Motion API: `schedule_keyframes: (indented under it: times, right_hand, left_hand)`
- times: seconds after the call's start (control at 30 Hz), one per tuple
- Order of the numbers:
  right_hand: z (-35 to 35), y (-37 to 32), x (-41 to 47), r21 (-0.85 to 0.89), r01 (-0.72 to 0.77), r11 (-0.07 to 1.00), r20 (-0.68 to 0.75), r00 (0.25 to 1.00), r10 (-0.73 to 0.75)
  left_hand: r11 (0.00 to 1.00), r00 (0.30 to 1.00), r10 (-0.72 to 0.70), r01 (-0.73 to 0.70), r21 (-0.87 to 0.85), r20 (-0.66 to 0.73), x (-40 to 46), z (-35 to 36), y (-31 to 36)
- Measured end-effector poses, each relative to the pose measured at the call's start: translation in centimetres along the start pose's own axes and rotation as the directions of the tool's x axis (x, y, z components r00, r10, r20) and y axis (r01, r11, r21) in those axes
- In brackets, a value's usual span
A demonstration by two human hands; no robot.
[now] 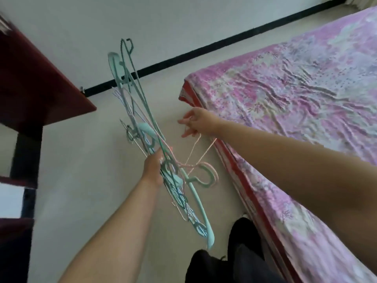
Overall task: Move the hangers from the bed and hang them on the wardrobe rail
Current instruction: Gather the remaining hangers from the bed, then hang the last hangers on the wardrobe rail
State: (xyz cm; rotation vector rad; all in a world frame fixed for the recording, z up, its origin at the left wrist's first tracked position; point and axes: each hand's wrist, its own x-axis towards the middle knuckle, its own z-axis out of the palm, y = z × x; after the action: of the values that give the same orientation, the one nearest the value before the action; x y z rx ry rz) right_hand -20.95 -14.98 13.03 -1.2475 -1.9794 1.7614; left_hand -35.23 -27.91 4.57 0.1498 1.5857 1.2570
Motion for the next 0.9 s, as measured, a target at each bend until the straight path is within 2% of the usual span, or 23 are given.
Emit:
schedule_keyframes:
  times: [0.13,0.27,0.47,0.6,0.73,0.9]
  right_hand:
    - [9.5,-3.9,-2.9,0.063,0.09,0.994,0.063,0.994,-0.094]
    - [17.6,-7.8,-5.6,0.108,0.139,0.984,0.139,0.978,-0.154]
    - [26.4,-12.9,-9.4,0.17,0.227,0.959,0.201,0.945,-0.259]
    - [30.0,-14.4,-12.4,0.169,0.24,0.956,0.292,0.914,-0.282]
    - [31.8,-14.8,-16.2,0.169,0.231,0.958,0.511,0.811,-0.286]
    - [32.8,-14.5,-21.3,0.199,0.135,0.971,0.773,0.587,-0.24]
  left_hand:
    - [0.999,0.996,-0.043,0.044,0.013,-0.084,-5.4,-9.0,-0.5]
    - [0.999,0.988,-0.014,0.008,-0.044,-0.151,-9.7,-16.1,-0.6]
    - [0.969,0.98,-0.008,-0.041,-0.243,-0.197,-16.4,-22.6,-2.3]
    - [0.878,0.958,0.063,-0.187,-0.441,-0.28,-20.6,-24.9,-4.7]
    - [0.745,0.922,0.111,-0.324,-0.583,-0.372,-24.5,-25.9,-7.9]
    - [0.61,0.863,0.103,-0.448,-0.654,-0.495,-29.3,-24.9,-12.1]
